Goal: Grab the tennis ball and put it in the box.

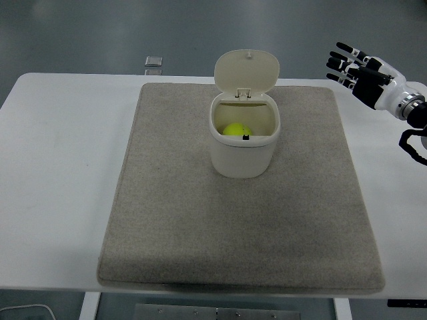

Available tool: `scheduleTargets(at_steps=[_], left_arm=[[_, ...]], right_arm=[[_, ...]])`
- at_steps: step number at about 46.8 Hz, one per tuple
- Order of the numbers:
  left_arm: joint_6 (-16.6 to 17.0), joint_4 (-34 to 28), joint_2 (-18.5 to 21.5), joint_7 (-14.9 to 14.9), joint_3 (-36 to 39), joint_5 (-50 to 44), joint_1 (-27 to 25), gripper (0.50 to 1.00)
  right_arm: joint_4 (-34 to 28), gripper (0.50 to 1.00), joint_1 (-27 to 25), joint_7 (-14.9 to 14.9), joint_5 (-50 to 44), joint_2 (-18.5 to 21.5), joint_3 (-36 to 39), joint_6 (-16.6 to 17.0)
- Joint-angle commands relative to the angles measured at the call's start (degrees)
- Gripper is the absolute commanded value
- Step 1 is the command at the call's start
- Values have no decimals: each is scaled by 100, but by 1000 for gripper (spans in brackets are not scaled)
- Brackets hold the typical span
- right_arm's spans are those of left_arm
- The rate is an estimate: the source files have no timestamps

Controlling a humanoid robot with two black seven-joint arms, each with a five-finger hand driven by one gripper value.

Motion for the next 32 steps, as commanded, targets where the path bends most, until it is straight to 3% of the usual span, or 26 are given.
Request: scheduleTargets(at_steps=[1,32], left_arm=[[0,0,0,-4,0,0,-1,992],[0,0,0,5,0,0,-1,992]], right_arm=[[-54,915,2,4,12,-2,9,-7],[-116,915,2,4,82,25,80,11]])
